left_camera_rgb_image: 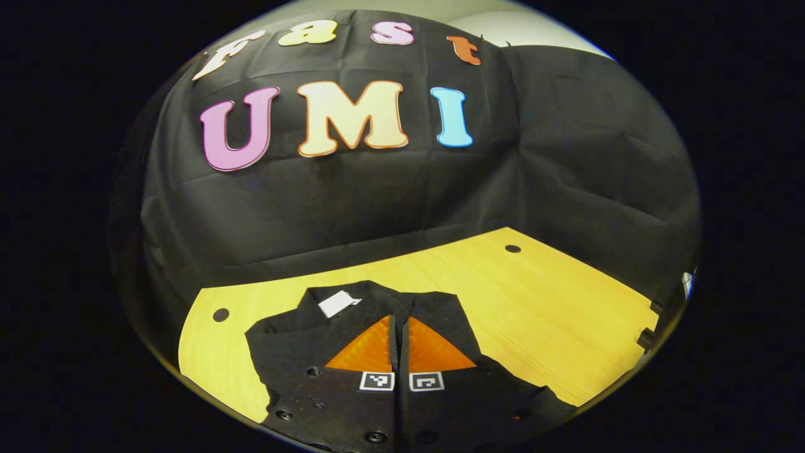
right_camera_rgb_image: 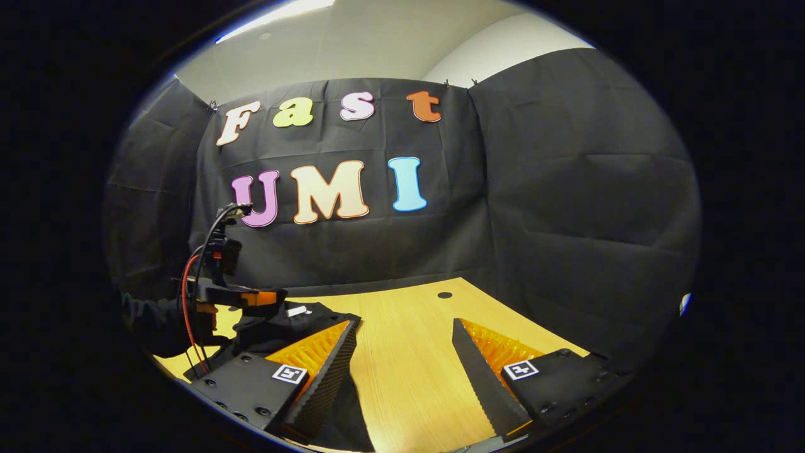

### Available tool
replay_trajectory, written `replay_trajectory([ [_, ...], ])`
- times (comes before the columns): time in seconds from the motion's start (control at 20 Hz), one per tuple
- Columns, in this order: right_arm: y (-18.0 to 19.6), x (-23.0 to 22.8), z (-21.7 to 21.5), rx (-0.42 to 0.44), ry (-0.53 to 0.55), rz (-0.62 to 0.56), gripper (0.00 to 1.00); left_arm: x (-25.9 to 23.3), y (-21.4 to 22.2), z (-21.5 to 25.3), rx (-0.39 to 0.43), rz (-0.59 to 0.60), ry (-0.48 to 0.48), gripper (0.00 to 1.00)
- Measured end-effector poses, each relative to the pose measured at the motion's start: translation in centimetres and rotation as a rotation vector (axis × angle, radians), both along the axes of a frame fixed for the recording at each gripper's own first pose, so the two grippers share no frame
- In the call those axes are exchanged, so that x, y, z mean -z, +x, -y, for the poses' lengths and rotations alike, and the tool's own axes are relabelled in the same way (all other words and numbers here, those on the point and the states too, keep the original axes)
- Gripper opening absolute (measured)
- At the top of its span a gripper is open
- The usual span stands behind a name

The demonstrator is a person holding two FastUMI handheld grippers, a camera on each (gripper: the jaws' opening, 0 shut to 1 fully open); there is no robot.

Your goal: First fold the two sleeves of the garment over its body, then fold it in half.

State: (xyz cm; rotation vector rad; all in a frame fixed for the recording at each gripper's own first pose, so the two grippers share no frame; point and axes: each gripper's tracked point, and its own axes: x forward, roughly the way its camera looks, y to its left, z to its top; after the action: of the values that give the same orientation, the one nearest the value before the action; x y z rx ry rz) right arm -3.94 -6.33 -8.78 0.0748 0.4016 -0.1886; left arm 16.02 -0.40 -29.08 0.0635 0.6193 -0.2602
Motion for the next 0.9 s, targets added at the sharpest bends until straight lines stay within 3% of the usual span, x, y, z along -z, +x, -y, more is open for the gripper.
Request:
replay_trajectory([
  [0.2,0.3,1.1,0.0,-0.025,0.020,-0.024,0.97,1.2,0.4,1.2,-0.037,-0.045,0.021,0.00],
  [0.25,0.6,1.5,-0.2,-0.042,0.032,-0.029,0.97,0.5,0.3,2.1,-0.027,-0.030,-0.031,0.09],
  [0.4,1.8,2.8,-2.0,-0.122,0.089,-0.064,0.97,-5.3,-1.4,0.4,-0.074,0.094,-0.066,0.93],
  [0.6,2.4,3.5,-4.5,-0.214,0.114,-0.082,0.97,-10.6,-6.4,-5.8,-0.154,0.220,-0.026,0.94],
  [0.65,2.2,3.4,-5.3,-0.227,0.118,-0.080,0.97,-11.3,-8.0,-7.6,-0.182,0.228,-0.016,1.00],
  [0.7,2.1,3.5,-6.1,-0.239,0.119,-0.082,0.97,-11.4,-9.9,-9.3,-0.205,0.223,0.002,0.93],
  [0.9,0.1,5.4,-8.7,-0.268,0.103,-0.138,0.94,-10.3,-17.3,-15.4,-0.284,0.155,0.071,0.93],
])
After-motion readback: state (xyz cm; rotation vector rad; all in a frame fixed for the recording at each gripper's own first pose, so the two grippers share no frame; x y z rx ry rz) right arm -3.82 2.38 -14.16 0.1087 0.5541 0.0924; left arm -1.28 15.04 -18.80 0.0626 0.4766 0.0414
